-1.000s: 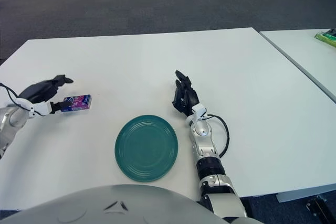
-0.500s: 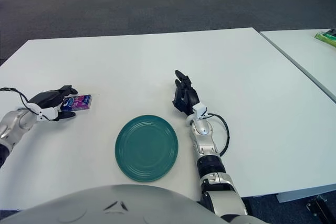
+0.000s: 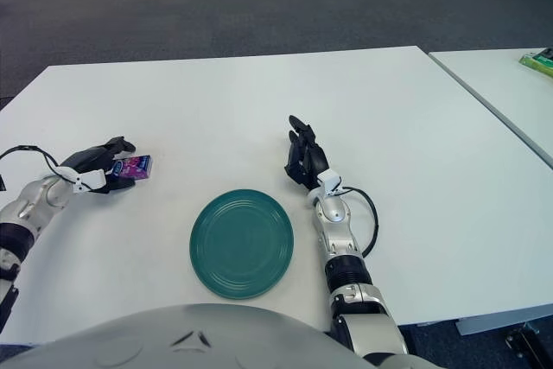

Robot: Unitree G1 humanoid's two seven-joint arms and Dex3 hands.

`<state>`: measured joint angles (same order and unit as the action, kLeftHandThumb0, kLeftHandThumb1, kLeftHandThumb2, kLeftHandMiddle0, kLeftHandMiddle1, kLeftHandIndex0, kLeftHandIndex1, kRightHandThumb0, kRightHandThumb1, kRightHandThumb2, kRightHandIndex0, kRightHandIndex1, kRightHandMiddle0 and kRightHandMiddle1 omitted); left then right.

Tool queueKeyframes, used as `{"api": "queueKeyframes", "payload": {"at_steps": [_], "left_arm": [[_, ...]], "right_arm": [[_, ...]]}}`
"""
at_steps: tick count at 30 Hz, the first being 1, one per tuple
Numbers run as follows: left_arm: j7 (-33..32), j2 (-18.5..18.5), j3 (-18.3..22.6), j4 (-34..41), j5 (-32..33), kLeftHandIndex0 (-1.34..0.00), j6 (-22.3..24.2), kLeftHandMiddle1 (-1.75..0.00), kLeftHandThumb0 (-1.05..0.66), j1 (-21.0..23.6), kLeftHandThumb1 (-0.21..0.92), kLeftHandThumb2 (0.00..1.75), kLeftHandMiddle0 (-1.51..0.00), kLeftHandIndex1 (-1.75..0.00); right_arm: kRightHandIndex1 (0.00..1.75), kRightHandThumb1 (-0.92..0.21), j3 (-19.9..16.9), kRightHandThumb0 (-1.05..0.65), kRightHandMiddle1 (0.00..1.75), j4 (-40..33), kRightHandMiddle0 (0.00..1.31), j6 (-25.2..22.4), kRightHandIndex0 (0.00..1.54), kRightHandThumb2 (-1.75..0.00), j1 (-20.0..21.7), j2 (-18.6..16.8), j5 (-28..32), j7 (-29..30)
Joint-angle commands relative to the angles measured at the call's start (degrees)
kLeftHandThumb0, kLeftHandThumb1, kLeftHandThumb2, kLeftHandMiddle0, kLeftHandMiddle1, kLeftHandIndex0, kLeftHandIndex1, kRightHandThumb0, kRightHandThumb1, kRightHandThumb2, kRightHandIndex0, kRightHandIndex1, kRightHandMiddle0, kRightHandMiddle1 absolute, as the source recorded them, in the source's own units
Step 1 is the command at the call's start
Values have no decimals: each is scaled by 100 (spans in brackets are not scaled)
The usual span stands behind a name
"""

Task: Put the gum into the plate.

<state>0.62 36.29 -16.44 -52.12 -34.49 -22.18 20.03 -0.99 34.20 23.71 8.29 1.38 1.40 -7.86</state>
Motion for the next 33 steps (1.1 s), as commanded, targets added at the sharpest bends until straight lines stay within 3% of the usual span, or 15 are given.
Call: {"api": "queueKeyframes", "payload": {"at_steps": [1,12,16,18,19,20,22,23,26,29,33], "left_arm": [[-12,-187,-256,-477,-149,0,45,0,-103,78,92,34,-14,-87],[-351,-449,-554,-1258,-160,0,78,0,-105,514,92,38,-12,-83],[-189,-605,-674,-1581,-145,-1,132,-6,-100,686,92,37,-25,-101],[67,-669,-730,-1717,-126,-6,200,-53,-91,773,92,33,-24,-125],[128,-684,-750,-1762,-118,-9,214,-92,-84,800,91,30,-20,-142],[258,-741,-769,-1823,-96,-11,285,-117,-79,814,90,27,-17,-153],[397,-873,-792,-1932,-57,-29,409,-145,-61,784,74,59,-24,-159],[398,-989,-813,-2015,-54,-37,474,-156,-55,718,64,78,-37,-165],[313,-1180,-898,-2174,-97,-52,548,-158,-18,605,29,125,-62,-171],[274,-1212,-1020,-2242,-198,-59,559,-160,-6,589,14,146,-74,-174],[226,-1173,-1201,-2267,-336,-64,502,-161,-2,560,5,158,-81,-174]], "right_arm": [[2,-92,-112,-66,40,454,0,-292,23,-90,-388,67,58,19],[1,-92,-141,-65,42,466,0,-283,23,-91,-401,70,108,-47],[1,-92,-142,-65,43,458,0,-280,23,-91,-415,59,112,-48],[1,-92,-141,-65,43,458,0,-274,23,-91,-421,52,118,-56],[1,-92,-140,-65,43,459,0,-271,23,-91,-423,50,119,-57],[1,-92,-138,-65,43,462,0,-261,23,-91,-424,52,116,-61],[1,-92,-130,-65,44,467,0,-237,23,-91,-430,55,107,-67],[1,-92,-126,-65,44,469,0,-213,23,-91,-436,57,104,-75],[1,-92,-123,-64,45,473,0,-156,23,-91,-455,57,103,-90],[1,-92,-130,-64,46,477,0,-119,23,-91,-471,54,108,-103],[1,-92,-133,-63,47,482,0,-80,24,-92,-490,47,104,-94]]}}
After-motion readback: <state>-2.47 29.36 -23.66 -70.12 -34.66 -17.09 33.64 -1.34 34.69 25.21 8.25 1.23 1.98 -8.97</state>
